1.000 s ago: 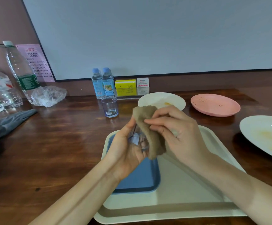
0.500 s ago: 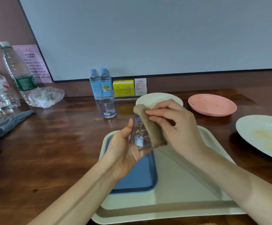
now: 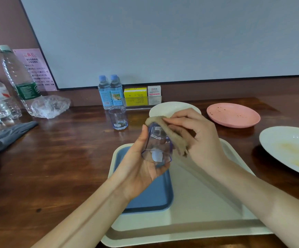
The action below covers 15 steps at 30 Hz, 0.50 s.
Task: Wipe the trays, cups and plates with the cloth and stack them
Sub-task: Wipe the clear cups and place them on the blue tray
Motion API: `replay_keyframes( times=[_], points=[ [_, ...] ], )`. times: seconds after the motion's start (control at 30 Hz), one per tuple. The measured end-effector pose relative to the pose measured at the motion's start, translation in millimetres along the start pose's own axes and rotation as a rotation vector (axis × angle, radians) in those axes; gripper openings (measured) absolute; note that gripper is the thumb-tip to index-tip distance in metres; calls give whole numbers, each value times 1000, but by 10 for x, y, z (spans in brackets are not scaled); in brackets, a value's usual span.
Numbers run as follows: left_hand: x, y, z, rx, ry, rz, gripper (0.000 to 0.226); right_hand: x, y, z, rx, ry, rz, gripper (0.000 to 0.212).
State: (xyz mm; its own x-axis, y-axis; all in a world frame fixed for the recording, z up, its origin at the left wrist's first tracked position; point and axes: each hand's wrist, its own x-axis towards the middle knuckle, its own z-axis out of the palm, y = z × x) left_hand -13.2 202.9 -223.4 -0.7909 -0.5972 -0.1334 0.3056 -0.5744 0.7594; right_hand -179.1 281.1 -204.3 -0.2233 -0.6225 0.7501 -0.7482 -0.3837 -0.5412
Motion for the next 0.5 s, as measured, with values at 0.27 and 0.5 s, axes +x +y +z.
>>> replay_keyframes(
  times=[0.27,0.5],
  points=[
    [45,27,-91,-54,35,8,60,-153,-104,71,-47,-84,-193,21],
    [90,-4,-80,-78,96,39,49,-119,-62,102,-77,-33,-91,24]
  ],
)
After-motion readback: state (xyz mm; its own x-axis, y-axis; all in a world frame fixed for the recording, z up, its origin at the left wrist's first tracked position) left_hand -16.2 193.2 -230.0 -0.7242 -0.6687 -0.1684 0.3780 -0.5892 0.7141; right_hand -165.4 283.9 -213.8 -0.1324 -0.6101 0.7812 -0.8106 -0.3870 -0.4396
